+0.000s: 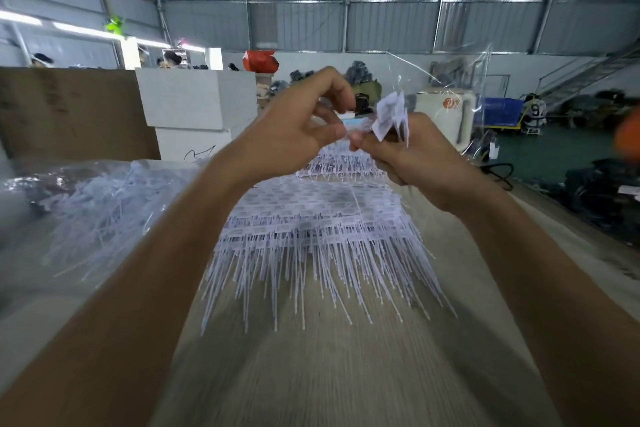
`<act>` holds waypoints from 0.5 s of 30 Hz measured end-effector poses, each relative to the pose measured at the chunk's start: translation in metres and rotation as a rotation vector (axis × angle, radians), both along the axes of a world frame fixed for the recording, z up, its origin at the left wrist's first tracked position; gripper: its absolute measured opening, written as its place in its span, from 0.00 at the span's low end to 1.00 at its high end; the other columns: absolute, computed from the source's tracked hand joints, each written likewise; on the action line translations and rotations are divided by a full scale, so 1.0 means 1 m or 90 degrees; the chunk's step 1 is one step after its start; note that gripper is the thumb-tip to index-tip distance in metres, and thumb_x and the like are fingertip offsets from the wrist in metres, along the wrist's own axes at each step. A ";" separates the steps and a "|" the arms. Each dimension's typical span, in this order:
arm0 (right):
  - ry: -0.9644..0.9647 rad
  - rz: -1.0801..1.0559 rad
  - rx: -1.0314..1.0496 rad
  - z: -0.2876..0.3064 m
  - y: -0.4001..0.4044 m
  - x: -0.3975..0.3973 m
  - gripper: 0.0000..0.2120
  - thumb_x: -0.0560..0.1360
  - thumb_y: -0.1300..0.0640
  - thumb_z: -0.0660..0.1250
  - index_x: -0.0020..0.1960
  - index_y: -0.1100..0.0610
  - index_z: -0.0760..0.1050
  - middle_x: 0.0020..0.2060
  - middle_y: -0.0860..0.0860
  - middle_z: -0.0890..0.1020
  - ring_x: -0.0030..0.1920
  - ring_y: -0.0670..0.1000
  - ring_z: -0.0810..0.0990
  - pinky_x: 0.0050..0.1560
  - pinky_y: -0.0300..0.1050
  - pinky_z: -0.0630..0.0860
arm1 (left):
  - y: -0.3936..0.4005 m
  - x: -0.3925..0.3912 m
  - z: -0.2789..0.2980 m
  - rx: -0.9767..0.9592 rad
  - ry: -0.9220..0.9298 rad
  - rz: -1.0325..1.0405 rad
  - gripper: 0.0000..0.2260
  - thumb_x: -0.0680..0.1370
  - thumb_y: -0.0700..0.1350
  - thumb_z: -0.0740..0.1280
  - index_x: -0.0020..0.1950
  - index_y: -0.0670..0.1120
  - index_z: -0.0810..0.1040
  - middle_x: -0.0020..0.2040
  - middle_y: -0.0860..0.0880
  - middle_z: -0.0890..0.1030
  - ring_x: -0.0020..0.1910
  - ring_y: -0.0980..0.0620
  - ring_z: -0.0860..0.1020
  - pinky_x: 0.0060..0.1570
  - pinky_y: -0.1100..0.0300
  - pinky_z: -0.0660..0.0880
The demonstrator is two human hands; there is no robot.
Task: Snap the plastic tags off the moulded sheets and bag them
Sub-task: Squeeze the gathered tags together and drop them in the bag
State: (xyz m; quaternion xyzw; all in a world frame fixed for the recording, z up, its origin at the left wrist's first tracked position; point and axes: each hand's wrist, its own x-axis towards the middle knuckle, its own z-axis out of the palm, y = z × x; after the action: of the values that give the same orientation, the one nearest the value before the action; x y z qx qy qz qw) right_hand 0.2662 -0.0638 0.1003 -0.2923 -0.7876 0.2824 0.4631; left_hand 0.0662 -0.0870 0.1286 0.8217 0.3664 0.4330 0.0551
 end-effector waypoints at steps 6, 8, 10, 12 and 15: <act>0.164 -0.040 -0.066 0.000 0.004 0.003 0.10 0.81 0.53 0.67 0.47 0.58 0.81 0.24 0.45 0.65 0.27 0.48 0.57 0.30 0.45 0.53 | 0.009 -0.002 -0.009 0.060 0.042 0.148 0.05 0.81 0.47 0.67 0.49 0.47 0.80 0.42 0.55 0.80 0.42 0.60 0.77 0.45 0.56 0.73; 0.167 -0.035 -0.056 -0.001 0.004 0.004 0.11 0.81 0.52 0.67 0.48 0.60 0.81 0.24 0.43 0.65 0.27 0.47 0.57 0.30 0.45 0.53 | 0.007 -0.001 -0.008 0.076 0.040 0.143 0.05 0.81 0.45 0.67 0.52 0.46 0.81 0.43 0.53 0.81 0.44 0.52 0.78 0.50 0.52 0.76; 0.155 -0.031 -0.046 0.001 0.002 0.004 0.11 0.81 0.52 0.67 0.50 0.60 0.81 0.25 0.44 0.65 0.26 0.47 0.57 0.29 0.44 0.54 | 0.005 0.001 -0.005 0.128 0.057 0.161 0.05 0.82 0.46 0.66 0.53 0.46 0.81 0.44 0.54 0.80 0.45 0.52 0.77 0.53 0.50 0.76; 0.138 -0.016 -0.037 0.004 0.000 0.005 0.12 0.82 0.51 0.66 0.50 0.59 0.82 0.25 0.45 0.65 0.26 0.47 0.58 0.28 0.43 0.55 | 0.003 0.001 -0.001 0.182 0.072 0.181 0.07 0.82 0.46 0.65 0.54 0.46 0.81 0.47 0.51 0.81 0.49 0.48 0.78 0.54 0.45 0.75; 0.118 -0.004 -0.019 0.006 -0.004 0.004 0.12 0.82 0.51 0.66 0.50 0.60 0.81 0.25 0.43 0.67 0.26 0.47 0.58 0.28 0.43 0.56 | 0.001 0.002 0.002 0.232 0.082 0.195 0.08 0.83 0.46 0.64 0.56 0.45 0.81 0.50 0.46 0.80 0.52 0.44 0.77 0.55 0.42 0.73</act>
State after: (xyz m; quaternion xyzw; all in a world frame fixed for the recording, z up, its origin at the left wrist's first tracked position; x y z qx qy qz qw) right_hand 0.2699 -0.0674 0.1068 -0.2741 -0.7363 0.3182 0.5306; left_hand 0.0687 -0.0856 0.1309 0.7789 0.4051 0.4422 -0.1833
